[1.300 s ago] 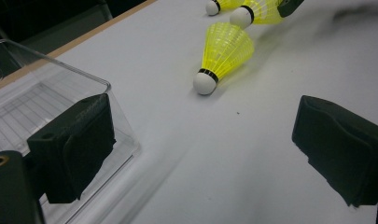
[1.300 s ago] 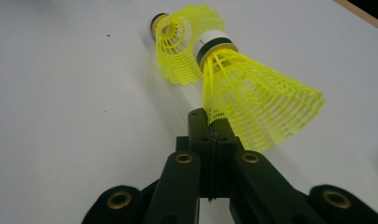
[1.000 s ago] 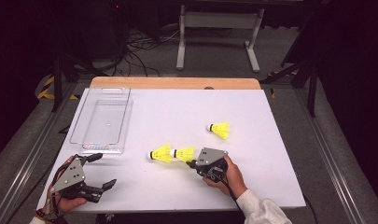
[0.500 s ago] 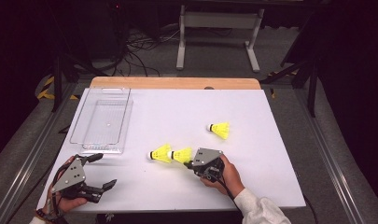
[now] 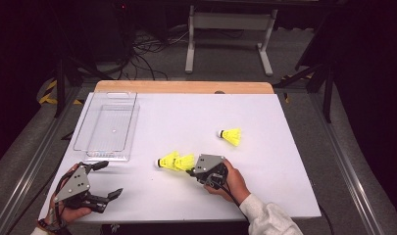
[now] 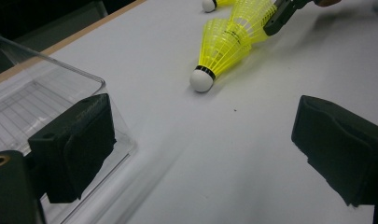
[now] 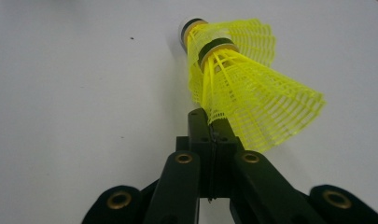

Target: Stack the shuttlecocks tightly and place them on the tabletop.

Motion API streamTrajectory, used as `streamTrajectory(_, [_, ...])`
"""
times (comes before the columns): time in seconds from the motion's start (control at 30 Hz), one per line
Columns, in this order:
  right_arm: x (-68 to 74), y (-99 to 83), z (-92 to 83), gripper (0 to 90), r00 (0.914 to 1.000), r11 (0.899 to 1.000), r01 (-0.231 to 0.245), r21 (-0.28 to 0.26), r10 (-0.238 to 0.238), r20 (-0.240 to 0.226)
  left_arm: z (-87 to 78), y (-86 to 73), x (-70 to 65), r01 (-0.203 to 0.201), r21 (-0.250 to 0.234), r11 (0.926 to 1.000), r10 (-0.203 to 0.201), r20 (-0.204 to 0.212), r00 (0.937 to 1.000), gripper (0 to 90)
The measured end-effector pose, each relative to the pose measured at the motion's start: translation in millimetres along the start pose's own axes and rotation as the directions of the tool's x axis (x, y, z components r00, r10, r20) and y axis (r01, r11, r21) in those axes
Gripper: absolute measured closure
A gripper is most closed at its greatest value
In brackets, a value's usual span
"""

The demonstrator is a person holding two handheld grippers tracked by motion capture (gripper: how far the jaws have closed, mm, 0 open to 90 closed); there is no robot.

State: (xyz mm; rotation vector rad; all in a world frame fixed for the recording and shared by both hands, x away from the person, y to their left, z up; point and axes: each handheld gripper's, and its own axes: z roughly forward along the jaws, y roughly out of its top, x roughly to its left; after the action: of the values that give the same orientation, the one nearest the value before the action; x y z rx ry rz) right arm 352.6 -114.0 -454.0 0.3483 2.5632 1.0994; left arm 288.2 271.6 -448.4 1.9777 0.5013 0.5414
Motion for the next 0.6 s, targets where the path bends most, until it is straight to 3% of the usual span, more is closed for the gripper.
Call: streamTrajectory(0.6, [2.3,6.7,16.7,90.0,1.0,1.0,0.001,0.022,-0.001,-0.003,0.9,0.2,-0.5,-0.001,0.004,1.0,0.001,0.006,1.0,7.0])
